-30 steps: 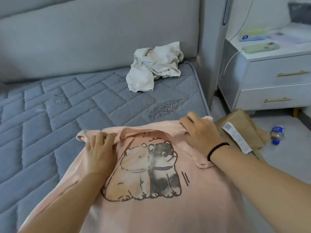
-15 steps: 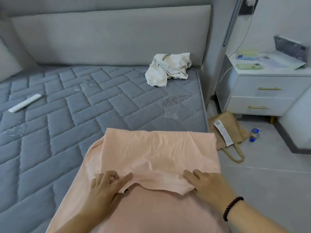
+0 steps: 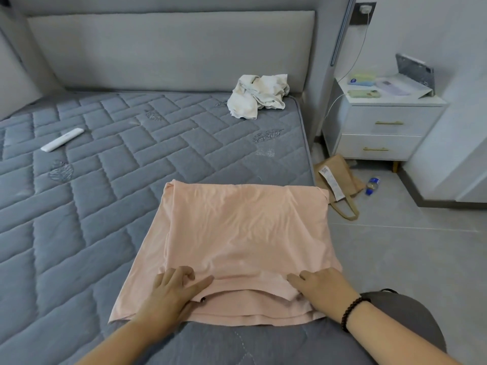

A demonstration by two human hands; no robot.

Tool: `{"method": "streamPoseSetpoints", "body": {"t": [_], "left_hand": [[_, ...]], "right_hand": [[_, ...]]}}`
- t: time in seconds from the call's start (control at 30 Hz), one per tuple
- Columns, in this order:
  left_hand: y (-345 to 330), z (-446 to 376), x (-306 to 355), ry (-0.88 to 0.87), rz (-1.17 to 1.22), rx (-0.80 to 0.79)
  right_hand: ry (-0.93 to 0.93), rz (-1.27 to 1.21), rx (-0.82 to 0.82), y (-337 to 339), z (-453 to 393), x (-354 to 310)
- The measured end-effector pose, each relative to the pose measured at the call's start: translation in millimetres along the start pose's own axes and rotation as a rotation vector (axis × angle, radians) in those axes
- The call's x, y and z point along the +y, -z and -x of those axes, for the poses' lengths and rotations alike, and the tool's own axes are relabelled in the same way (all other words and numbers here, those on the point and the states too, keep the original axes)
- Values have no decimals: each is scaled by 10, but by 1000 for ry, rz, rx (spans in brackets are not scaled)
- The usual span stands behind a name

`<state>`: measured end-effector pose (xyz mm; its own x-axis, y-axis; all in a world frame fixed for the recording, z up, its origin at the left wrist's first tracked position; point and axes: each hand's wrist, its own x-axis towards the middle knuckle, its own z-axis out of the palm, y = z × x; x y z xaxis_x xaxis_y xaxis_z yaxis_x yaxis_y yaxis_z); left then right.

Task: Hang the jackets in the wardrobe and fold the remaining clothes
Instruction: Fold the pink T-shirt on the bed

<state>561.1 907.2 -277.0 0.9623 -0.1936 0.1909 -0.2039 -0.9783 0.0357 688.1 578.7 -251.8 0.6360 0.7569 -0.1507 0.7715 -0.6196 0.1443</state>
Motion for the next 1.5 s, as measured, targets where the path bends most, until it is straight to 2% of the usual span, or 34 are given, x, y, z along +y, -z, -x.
{"method": "streamPoseSetpoints", "body": {"t": [0.1, 0.23, 0.33, 0.47, 0.53, 0.6, 0.73, 0.8, 0.9, 1.0, 1.1, 1.17, 1.23, 1.3, 1.4, 1.43, 1.5], "left_hand": [[6, 179, 34, -2, 2, -35], [4, 273, 125, -15, 2, -51], [34, 252, 220, -24, 20, -95], [33, 105, 371, -166, 49, -147], [28, -89, 517, -218, 98, -147], [18, -334, 728, -253, 142, -154], [-152, -829, 1203, -239, 324, -269], [-297, -987, 1452, -204, 347, -319], [-476, -1097, 1737, -199, 288, -364], [-587, -1044, 1819, -175, 295, -324], [-605, -941, 1807, -186, 371, -304], [-562, -932, 1761, -199, 432, -291], [-453, -933, 1713, -79, 642, -179], [-325, -907, 1573, 219, 825, 37], [-191, -818, 1075, 678, 748, 466], [-160, -783, 853, 862, 706, 527], [-115, -678, 386, 1201, 674, 545]], "right_hand": [[70, 37, -107, 72, 61, -90], [17, -171, -294, 29, 156, -67], [-60, -346, -304, 148, 318, 36], [-107, -422, -295, 319, 670, 350], [-204, -481, -306, 375, 800, 513], [-375, -587, -268, 375, 810, 639], [-815, -1005, 22, 155, 527, 730], [-955, -1207, 99, 1, 360, 644], [-953, -1303, 113, -235, 176, 444], [-896, -1379, 133, -357, 68, 415], [-957, -1393, 186, -426, 41, 518], [-1041, -1344, 156, -475, 51, 541], [-1115, -1279, 124, -521, 81, 553], [-1127, -1221, 124, -561, 93, 560], [-1087, -1165, 138, -583, 72, 521], [-1070, -1145, 129, -589, 60, 504], [-1052, -1120, 114, -595, 26, 480]]}}
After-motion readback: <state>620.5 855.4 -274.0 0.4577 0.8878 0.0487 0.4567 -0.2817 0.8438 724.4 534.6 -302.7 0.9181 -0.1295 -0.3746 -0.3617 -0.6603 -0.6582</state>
